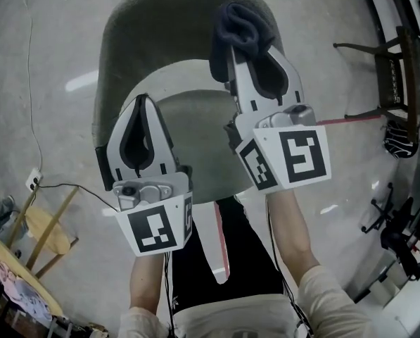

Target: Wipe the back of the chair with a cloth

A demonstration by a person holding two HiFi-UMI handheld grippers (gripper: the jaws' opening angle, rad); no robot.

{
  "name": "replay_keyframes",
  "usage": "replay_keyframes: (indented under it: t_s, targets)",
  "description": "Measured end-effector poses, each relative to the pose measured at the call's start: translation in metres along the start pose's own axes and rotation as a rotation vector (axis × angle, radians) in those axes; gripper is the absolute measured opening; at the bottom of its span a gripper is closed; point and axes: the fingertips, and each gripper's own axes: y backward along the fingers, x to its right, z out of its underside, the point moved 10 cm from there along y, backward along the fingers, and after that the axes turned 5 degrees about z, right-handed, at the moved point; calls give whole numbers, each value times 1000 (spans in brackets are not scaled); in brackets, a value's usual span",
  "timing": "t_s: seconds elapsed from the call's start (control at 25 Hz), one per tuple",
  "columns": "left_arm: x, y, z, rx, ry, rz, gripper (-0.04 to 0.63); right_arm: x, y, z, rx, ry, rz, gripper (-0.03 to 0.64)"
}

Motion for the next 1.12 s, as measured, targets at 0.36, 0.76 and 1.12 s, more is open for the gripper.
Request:
replay_keyframes:
  t_s: [0.36, 0.76, 1.12]
  targets:
    - [-38, 33, 9, -32, -3, -114, 15, -92, -24, 39, -67, -51, -265, 58]
    - [-74, 58, 28, -72, 16, -194, 15, -162, -48, 71, -128, -49, -423, 58]
    - [-82, 61, 30, -81, 6, -195, 15, -181, -62, 82, -147, -35, -434, 58]
